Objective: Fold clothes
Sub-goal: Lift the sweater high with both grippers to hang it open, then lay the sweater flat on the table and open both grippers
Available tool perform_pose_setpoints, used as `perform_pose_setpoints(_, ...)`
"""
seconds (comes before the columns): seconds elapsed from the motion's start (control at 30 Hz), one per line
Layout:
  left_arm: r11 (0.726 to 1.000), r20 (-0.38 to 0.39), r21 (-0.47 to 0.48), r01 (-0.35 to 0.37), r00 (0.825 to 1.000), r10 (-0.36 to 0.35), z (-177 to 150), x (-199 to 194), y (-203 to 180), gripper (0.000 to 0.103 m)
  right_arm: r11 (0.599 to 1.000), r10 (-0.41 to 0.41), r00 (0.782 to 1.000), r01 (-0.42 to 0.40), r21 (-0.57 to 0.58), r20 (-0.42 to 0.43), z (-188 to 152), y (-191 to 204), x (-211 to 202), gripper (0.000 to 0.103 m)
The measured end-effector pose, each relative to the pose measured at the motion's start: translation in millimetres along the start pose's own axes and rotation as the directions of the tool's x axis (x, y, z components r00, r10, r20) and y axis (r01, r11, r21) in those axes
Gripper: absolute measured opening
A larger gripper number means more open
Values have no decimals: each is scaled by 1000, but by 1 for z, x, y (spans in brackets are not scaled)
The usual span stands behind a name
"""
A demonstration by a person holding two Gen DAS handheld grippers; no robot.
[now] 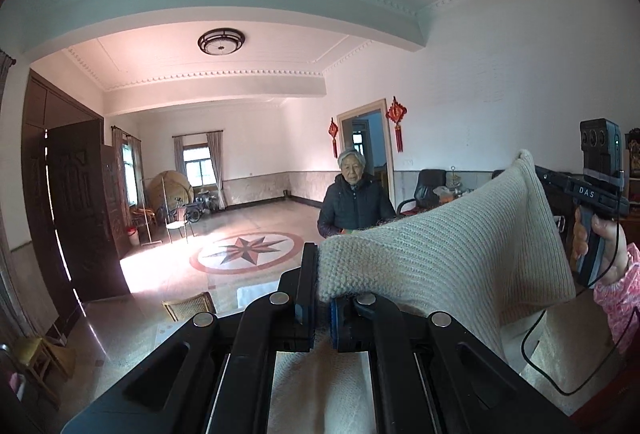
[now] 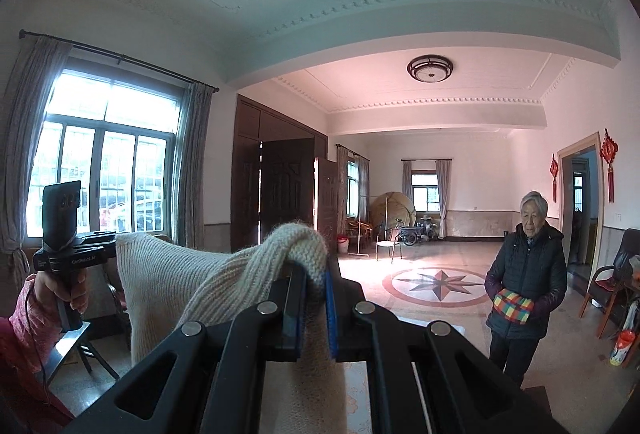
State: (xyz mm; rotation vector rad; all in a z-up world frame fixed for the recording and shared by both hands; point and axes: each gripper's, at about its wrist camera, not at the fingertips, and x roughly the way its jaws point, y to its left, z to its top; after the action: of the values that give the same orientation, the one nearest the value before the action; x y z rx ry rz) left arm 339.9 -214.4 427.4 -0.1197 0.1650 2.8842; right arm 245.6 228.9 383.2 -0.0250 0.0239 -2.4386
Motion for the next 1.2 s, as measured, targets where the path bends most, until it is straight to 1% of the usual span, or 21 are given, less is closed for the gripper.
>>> perform_pose_setpoints(0.07,1000,5,3,-7,1000,7,4,-19,2,5,1000,2,1000,-2,-7,-6,4,8,-6,7)
perform_pose_setpoints(0.13,1000,-6,2,-11,1000,11,2,-27,7,6,1000,-4,1000,4,-12,-20,3,13,-7,7)
perform_pose_setpoints(0.23,1000,-67,-24,-5,998,3,-19,-19,21,6,1000,-5,999,6,16,-54,-13,7,7,7)
perform_pose_setpoints(0.27,999,-101,-37,-8,995,4,-29,-8,26,6,999,-3,997,6,38,-75,-22,2,16,7)
perform_pose_setpoints(0.33,997,-182,-80,-17,983,2,-56,32,41,6,997,-8,991,18,74,-136,-41,-10,43,7)
perform_pose_setpoints(0.4,992,-269,-116,-46,963,14,-85,78,56,6,995,-15,980,35,95,-200,-63,-25,79,7)
perform_pose_setpoints(0.47,984,-343,-156,-90,939,31,-118,129,74,6,992,-19,965,51,115,-262,-86,-43,119,7)
perform_pose_setpoints(0.53,975,-404,-169,-147,912,68,-149,185,89,6,989,-22,949,68,134,-314,-110,-67,166,7)
perform_pose_setpoints(0.6,966,-457,-162,-201,883,107,-182,246,98,6,985,-47,930,103,136,-365,-136,-92,218,7)
perform_pose_setpoints(0.67,954,-515,-169,-246,848,127,-216,300,111,6,977,-57,906,137,163,-419,-167,-122,273,7)
perform_pose_setpoints(0.77,933,-596,-175,-315,788,154,-266,379,130,6,959,-61,863,190,210,-502,-219,-170,354,7)
perform_pose_setpoints(0.87,900,-646,-178,-397,738,197,-308,440,152,6,943,-60,814,235,234,-577,-278,-206,420,7)
perform_pose_setpoints(0.9,888,-660,-170,-428,719,219,-321,455,158,6,941,-60,797,246,234,-601,-299,-216,438,7)
perform_pose_setpoints(0.97,874,-676,-137,-465,689,260,-347,480,167,6,939,-61,761,263,221,-646,-341,-230,468,7)
perform_pose_setpoints(1.03,876,-707,-86,-474,649,281,-370,496,168,6,934,-45,726,274,229,-687,-381,-242,493,8)
perform_pose_setpoints(1.07,877,-721,-61,-477,628,292,-382,504,168,7,931,-18,710,267,247,-704,-400,-246,504,10)
perform_pose_setpoints(1.1,877,-734,-35,-480,607,303,-394,512,169,8,933,2,687,260,249,-727,-417,-248,513,13)
perform_pose_setpoints(1.13,876,-747,-9,-481,586,314,-406,520,169,8,936,18,660,253,245,-751,-433,-249,521,21)
perform_pose_setpoints(1.2,873,-770,34,-486,544,333,-429,535,171,9,941,-2,611,269,206,-792,-452,-254,524,22)
